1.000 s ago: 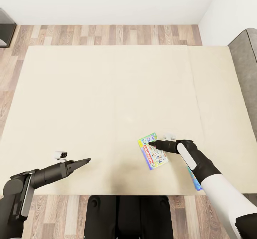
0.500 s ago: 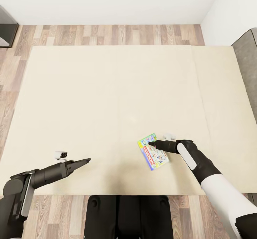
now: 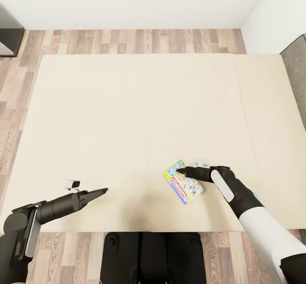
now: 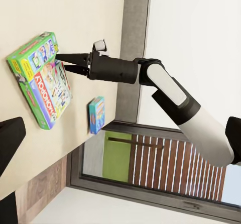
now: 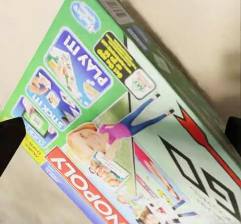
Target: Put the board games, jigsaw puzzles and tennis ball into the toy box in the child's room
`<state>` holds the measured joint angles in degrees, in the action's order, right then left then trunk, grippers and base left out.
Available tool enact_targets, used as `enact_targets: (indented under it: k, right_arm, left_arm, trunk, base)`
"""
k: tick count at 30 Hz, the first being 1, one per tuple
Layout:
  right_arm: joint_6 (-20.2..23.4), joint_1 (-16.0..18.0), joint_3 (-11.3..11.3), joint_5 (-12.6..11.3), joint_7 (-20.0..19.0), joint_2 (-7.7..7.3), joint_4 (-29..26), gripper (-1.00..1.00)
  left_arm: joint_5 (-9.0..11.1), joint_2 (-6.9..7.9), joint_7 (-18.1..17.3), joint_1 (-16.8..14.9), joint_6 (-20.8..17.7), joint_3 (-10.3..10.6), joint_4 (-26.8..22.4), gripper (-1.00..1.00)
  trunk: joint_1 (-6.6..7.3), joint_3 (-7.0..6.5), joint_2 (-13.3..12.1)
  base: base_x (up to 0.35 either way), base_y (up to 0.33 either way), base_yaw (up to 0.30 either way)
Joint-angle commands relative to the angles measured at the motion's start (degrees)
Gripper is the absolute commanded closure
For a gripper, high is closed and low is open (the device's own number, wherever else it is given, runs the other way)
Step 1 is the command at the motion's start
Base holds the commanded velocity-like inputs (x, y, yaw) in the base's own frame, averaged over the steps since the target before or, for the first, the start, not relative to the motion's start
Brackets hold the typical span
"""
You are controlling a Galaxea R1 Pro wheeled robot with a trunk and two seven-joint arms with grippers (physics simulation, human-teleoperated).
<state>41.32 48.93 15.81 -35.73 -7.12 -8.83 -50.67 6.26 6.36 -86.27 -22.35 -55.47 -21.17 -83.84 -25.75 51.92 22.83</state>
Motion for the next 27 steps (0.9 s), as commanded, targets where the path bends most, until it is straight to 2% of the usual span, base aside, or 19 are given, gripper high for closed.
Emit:
enact_targets:
  k: [1,20,27]
  right_arm:
    - [0.17,0.03,0.10,0.22,-0.22,-0.05,-0.04,-1.00]
    - [0.34,0.03,0.15,0.16,-0.26,-0.09,-0.04,-1.00]
    - [0.83,0.03,0.12,0.05,-0.68,-0.85,-0.11,-1.00]
  left_arm:
    - [-0.02,0.00,-0.21,-0.02,-0.60,-0.01,-0.01,-1.00]
    - [-0.02,0.05,-0.21,-0.03,-0.60,-0.03,-0.01,-1.00]
    - [-0.02,0.05,-0.23,-0.04,-0.60,-0.07,-0.01,-1.00]
  trunk:
    - [-0.03,0.06,0.09]
    - [-0.03,0.06,0.09]
    - [-0.03,0.06,0.09]
  base:
    - [0.000,0.030,0.000]
    - [0.000,0.047,0.000]
    - [0.000,0.002,0.000]
